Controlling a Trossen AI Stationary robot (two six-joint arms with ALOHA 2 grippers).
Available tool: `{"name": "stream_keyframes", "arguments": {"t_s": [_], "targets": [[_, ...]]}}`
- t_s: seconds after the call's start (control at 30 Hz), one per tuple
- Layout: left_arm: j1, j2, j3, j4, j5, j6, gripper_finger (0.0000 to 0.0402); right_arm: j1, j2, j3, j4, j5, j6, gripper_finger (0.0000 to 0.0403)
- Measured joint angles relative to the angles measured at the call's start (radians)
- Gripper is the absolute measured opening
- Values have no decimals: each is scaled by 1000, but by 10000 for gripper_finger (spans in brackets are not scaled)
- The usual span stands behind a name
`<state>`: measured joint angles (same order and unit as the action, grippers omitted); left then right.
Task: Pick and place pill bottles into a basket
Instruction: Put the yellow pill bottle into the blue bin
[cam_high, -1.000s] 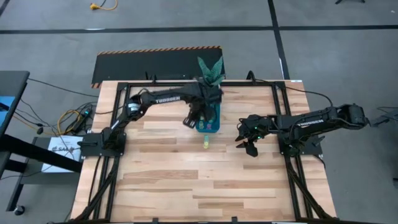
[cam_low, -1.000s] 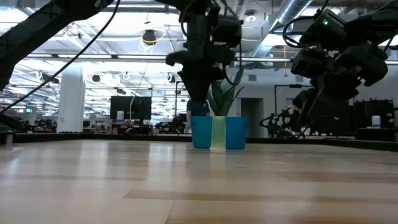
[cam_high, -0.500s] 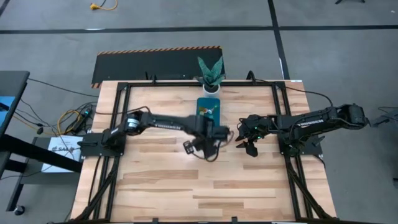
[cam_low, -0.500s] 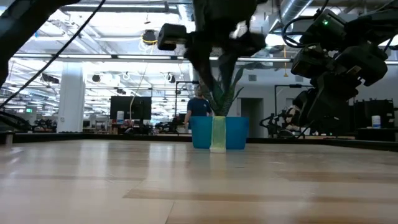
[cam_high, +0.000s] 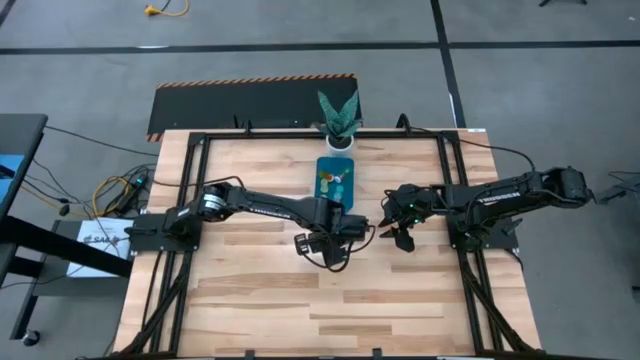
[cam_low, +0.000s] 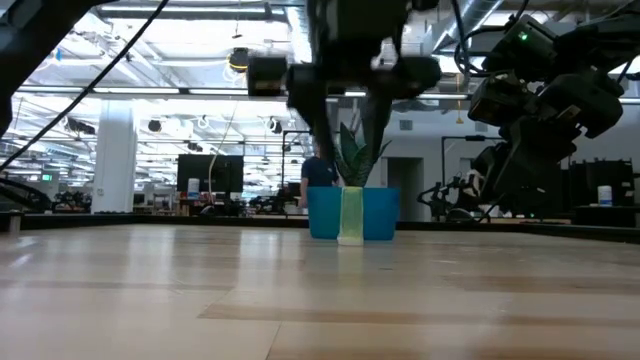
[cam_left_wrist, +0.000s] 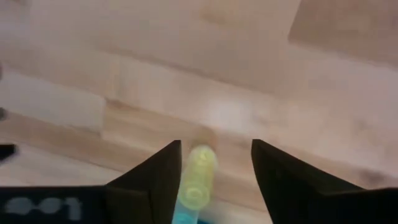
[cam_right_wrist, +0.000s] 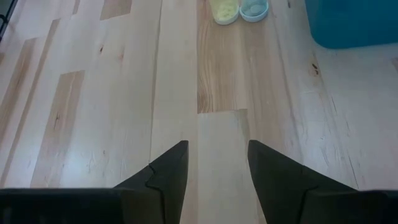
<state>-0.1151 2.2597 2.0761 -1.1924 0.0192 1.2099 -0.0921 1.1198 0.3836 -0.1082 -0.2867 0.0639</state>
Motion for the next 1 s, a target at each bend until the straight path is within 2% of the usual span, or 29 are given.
{"name": "stream_keyframes", "arguments": {"t_s": [0.17,0.33,0.6,1.0], "targets": [[11,1,-73,72,-87,38,211,0,0,0,-3,0,0,159],[20,0,-132,170,-86,79,223,0,0,0,-3,0,0,159],[30,0,-163,228,-86,101,224,0,0,0,-4,0,-1,159],[76,0,-218,252,-85,97,224,0,0,0,-4,0,-3,159]]}}
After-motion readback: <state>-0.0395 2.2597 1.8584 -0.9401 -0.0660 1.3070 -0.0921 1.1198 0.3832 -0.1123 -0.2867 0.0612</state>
